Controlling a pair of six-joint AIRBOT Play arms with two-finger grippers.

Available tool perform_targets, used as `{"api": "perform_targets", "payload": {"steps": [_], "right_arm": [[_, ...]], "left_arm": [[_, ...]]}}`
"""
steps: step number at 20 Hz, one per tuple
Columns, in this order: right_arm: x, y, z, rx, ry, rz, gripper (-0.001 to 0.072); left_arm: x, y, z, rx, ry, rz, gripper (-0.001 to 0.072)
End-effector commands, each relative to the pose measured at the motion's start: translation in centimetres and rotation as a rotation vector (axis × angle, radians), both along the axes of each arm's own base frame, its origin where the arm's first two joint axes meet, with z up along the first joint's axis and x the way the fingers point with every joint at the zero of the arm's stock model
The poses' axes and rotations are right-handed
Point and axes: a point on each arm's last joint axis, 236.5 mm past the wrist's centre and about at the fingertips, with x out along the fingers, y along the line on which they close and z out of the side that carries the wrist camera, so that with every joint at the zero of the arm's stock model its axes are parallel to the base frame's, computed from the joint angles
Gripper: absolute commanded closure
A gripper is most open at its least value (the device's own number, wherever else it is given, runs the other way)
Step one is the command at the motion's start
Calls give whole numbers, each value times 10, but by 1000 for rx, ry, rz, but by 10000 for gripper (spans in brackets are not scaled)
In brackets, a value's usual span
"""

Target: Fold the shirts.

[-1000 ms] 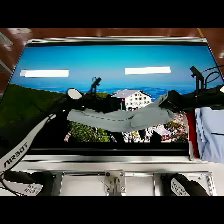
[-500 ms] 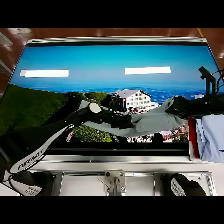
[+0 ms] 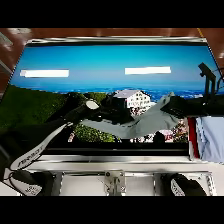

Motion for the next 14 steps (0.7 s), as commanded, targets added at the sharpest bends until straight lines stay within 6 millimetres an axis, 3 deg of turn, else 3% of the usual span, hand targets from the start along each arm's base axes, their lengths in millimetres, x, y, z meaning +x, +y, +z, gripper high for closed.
{"api": "perform_targets", "payload": {"steps": [1, 3, 5, 7, 9, 10, 12, 14], "right_arm": [[25, 52, 14, 68, -118, 31, 654], [39, 101, 10, 106, -169, 90, 654], [54, 159, -5, 143, -219, 139, 653], [72, 219, -30, 201, -259, 134, 654], [90, 270, -68, 281, -250, 48, 648], [98, 287, -91, 318, -227, -22, 575], [106, 306, -135, 391, -117, -188, 131], [105, 306, -149, 413, -41, -230, 110]], "left_arm": [[53, 59, 63, 8, -211, 83, 670], [89, 123, 120, 22, -341, 198, 670], [107, 189, 188, -6, -460, 327, 669], [102, 245, 246, -22, -572, 419, 669], [78, 277, 286, -26, -653, 443, 669], [63, 283, 299, -26, -682, 431, 669], [34, 283, 312, -10, -722, 377, 668], [16, 280, 305, 44, -733, 312, 668]]}}
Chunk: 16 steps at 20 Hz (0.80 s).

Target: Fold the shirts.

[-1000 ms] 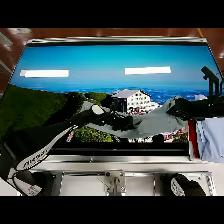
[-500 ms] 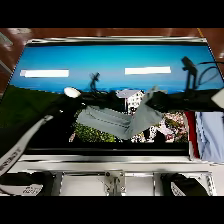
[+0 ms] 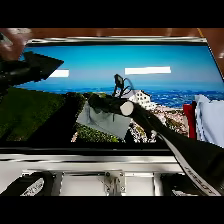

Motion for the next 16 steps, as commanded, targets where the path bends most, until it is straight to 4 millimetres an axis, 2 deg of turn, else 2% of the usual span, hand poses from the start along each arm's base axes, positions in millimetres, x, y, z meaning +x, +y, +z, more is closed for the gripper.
{"api": "perform_targets", "payload": {"steps": [1, 3, 5, 7, 9, 10, 11, 12, 13, 14, 16], "right_arm": [[14, 8, -30, 63, 82, -126, 110], [13, -17, -12, -1, 46, -13, 110], [8, -70, -2, -140, 35, 108, 110], [-16, -154, -19, -381, 137, 211, 110], [-61, -259, -51, -644, 419, 228, 110], [-82, -278, -63, -652, 523, 242, 110], [-96, -277, -75, -597, 578, 254, 111], [-101, -264, -88, -515, 585, 240, 110], [-99, -247, -101, -434, 564, 203, 105], [-93, -229, -112, -348, 532, 143, 32], [-81, -206, -130, -223, 513, 21, 31]], "left_arm": [[-39, 7, 0, 110, -18, -50, 668], [-39, 9, -10, 137, 1, -51, 668], [-35, 15, -21, 182, 12, -35, 668], [-32, 22, -31, 235, 19, -19, 668], [-31, 26, -37, 268, 23, -10, 668], [-31, 27, -38, 272, 24, -8, 668], [-31, 27, -38, 272, 24, -8, 668], [-31, 27, -38, 272, 24, -8, 668], [-31, 27, -38, 272, 24, -8, 668], [-31, 27, -38, 272, 24, -8, 668], [-31, 27, -38, 271, 24, -8, 668]]}}
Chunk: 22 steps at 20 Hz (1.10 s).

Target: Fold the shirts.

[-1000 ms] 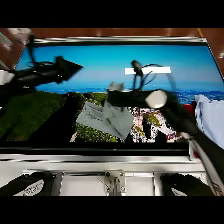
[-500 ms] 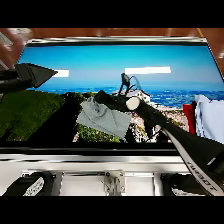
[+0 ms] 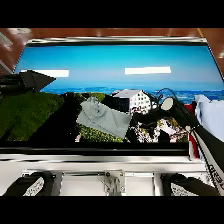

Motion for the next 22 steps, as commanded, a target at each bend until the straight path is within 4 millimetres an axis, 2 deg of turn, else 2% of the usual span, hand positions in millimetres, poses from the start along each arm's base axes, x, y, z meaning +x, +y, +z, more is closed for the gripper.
{"api": "perform_targets", "payload": {"steps": [1, 4, 7, 8, 9, 10, 11, 12, 14, 16, 18, 19, 20, 22], "right_arm": [[4, 22, -30, 127, -3, -191, 31], [6, 45, -48, 176, 13, -192, 32], [25, 58, -47, 257, -16, -260, 35], [31, 59, -46, 274, -24, -288, 95], [35, 60, -45, 286, -32, -303, 253], [38, 61, -42, 296, -48, -302, 476], [43, 63, -36, 315, -72, -284, 643], [50, 65, -23, 345, -114, -233, 654], [71, 62, 31, 436, -252, -107, 654], [108, 35, 108, 507, -412, -117, 654], [141, -18, 194, 536, -556, -233, 655], [150, -50, 230, 507, -623, -283, 655], [153, -84, 259, 452, -681, -325, 655], [151, -152, 295, 328, -740, -424, 655]], "left_arm": [[0, 1, -2, 9, 2, 3, 668], [0, 1, -2, 1, 12, 8, 668], [0, 1, -2, 1, 12, 8, 668], [0, 1, -2, 1, 12, 8, 667], [0, 1, -2, 1, 12, 8, 668], [0, 1, -2, 0, 12, 9, 668], [1, 1, -2, 0, 14, 9, 668], [1, 1, -3, 1, 16, 9, 668], [2, 1, -4, 0, 20, 9, 668], [3, 2, -5, 0, 21, 9, 668], [3, 2, -5, 0, 21, 9, 668], [2, 2, -5, 0, 21, 9, 668], [2, 2, -5, 0, 21, 9, 668], [2, 1, -5, 1, 21, 8, 667]]}}
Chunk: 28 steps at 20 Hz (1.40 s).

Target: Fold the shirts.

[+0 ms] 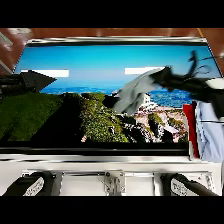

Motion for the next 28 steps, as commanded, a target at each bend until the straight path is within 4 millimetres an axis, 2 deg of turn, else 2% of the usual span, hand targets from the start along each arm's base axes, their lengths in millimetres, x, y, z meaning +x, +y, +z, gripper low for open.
{"api": "perform_targets", "payload": {"steps": [1, 4, 6, 8, 10, 12, 15, 17, 20, 21, 23, 25, 28], "right_arm": [[-9, -114, 79, -116, -53, -228, 655], [-24, -215, 118, -179, -104, -448, 655], [-40, -275, 134, -248, -140, -574, 655], [-56, -319, 140, -274, -144, -672, 655], [-70, -347, 139, -280, -133, -739, 655], [-85, -361, 136, -279, -110, -770, 655], [-115, -368, 118, -196, 21, -789, 655], [-150, -360, 84, -159, 222, -760, 655], [-222, -339, 27, -225, 590, -651, 654], [-245, -341, 13, -276, 691, -644, 654], [-275, -356, 5, -367, 804, -720, 654], [-292, -364, -2, -401, 877, -750, 655], [-289, -351, -23, -330, 907, -702, 654]], "left_arm": [[0, 0, 0, 0, 1, 0, 668], [-3, -2, -2, 2, 8, -12, 667], [-8, -7, -4, 6, 19, -37, 667], [-13, -14, -5, 8, 25, -63, 668], [-16, -21, -5, 8, 25, -83, 667], [-19, -26, -5, 8, 25, -98, 667], [-19, -27, -5, 8, 24, -101, 667], [-15, -25, -2, 4, 11, -84, 667], [-7, -23, 3, -5, -18, -52, 667], [-5, -22, 5, -5, -27, -45, 667], [-2, -21, 7, -7, -40, -34, 667], [0, -20, 8, -9, -46, -26, 667], [1, -19, 8, -10, -49, -22, 667]]}}
